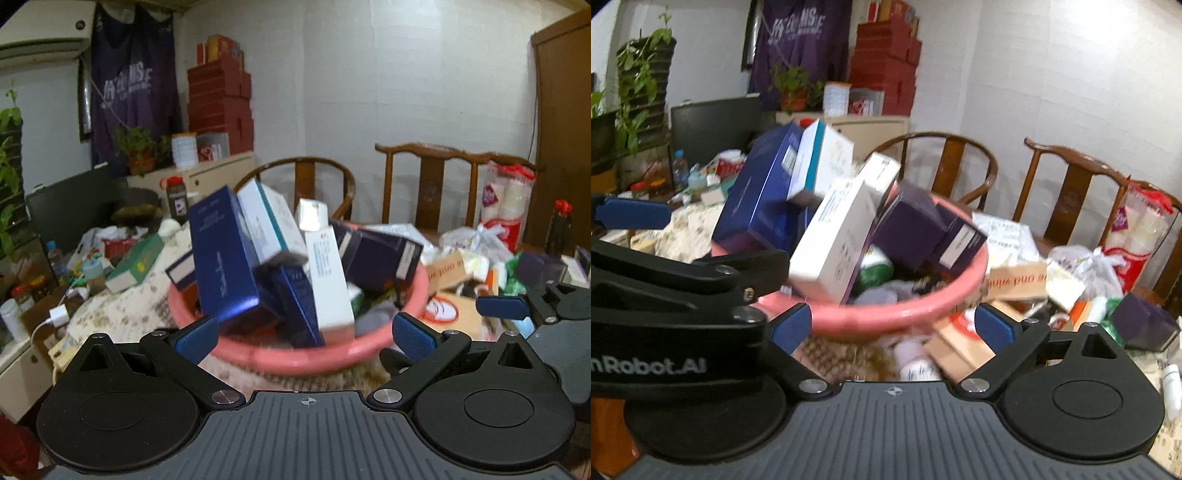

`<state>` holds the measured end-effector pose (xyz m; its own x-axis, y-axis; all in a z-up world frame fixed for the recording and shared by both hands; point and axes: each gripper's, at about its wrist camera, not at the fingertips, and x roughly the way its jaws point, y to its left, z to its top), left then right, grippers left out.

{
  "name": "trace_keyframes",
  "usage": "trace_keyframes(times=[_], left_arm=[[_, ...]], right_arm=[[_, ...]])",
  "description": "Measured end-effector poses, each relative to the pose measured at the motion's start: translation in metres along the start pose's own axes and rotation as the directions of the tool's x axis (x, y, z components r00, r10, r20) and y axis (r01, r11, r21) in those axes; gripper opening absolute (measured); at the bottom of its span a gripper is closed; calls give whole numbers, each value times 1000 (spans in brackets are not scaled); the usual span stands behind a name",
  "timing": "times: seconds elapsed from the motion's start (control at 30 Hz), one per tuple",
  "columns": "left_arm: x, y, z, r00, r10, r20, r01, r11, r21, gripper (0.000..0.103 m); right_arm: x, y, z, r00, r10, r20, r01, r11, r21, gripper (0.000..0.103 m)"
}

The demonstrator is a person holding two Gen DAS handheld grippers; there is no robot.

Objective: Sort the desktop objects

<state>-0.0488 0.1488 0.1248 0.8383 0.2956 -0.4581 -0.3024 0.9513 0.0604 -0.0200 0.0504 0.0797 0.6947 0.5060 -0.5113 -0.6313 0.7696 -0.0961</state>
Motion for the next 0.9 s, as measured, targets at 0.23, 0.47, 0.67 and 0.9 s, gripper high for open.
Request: trace_keyframes(times=[0.23,0.47,0.67,0.9], left_arm=[[-8,-8,-18,1000,-18,-26,18,1000,4,103],[-4,-10,-24,998,-5,-59,6,1000,9,103],[-3,-9,-15,999,-6,-51,7,1000,16,103],[1,6,-9,998,4,-67,-5,1000,-17,103]], right_arm=[[0,-7,-21,999,-10,-40,10,1000,-4,97],[6,-13,-34,996,-39,-76,39,999,-7,97],[9,-11,-25,996,-61,-64,59,998,-34,97],[17,-4,-14,998,-25,-56,23,999,-38,97]])
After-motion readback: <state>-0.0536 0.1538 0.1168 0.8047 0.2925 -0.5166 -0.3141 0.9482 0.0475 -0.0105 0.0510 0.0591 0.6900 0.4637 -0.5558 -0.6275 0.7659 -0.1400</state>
